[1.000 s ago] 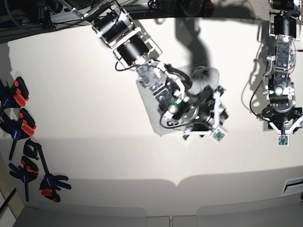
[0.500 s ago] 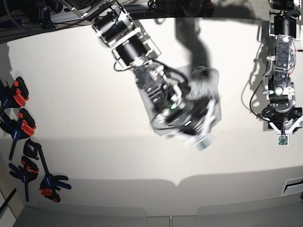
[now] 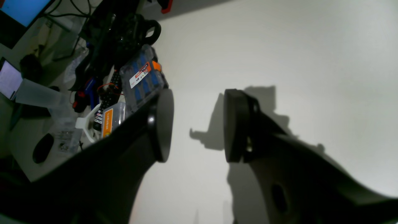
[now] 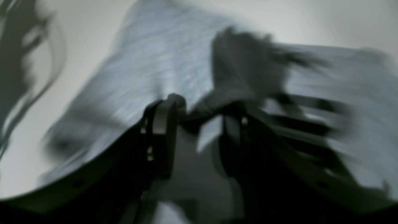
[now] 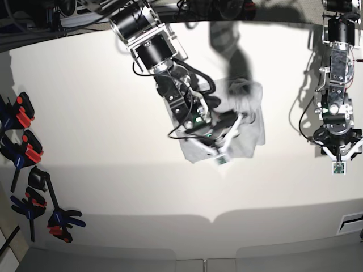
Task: Fold the T-shirt properly
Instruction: 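Press and smooth the shirt bundle with the right gripper, then release, then move the left gripper over the shirt and grasp its printed edge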
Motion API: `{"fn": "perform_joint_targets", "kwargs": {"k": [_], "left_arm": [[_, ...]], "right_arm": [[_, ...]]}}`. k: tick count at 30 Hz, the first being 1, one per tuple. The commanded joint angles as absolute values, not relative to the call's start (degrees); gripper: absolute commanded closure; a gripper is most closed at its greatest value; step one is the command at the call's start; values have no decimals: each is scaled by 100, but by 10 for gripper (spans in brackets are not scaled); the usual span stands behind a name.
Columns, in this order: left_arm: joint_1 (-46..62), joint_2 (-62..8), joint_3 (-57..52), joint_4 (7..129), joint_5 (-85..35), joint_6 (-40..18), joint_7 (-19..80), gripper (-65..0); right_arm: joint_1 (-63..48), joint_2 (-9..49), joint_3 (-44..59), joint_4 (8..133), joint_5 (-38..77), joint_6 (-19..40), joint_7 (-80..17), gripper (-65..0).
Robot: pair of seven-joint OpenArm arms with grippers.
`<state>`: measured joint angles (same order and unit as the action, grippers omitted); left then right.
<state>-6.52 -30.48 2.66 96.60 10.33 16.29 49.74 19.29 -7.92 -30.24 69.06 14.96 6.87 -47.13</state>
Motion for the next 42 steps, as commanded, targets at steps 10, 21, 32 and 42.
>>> {"fn": "perform_joint_targets", "kwargs": {"k": [10, 21, 32, 42], "left_arm": [[-779, -3148, 228, 9747, 1149, 1719, 4831, -239], [-784, -3208, 228, 9747, 1907, 1719, 4790, -239], [-888, -3334, 231, 9835, -5, 1138, 5041, -239], [-425, -3179, 314, 12193, -1594, 528, 5006, -239]], "right_arm": [[2447, -900, -4399, 7015, 2023, 2768, -3944, -235], [2587, -900, -3570, 7548, 1428, 2224, -4276, -235], [2585, -900, -676, 9166, 401, 2056, -5155, -235], [2222, 38, 805, 9424, 635, 2097, -5437, -235]]}}
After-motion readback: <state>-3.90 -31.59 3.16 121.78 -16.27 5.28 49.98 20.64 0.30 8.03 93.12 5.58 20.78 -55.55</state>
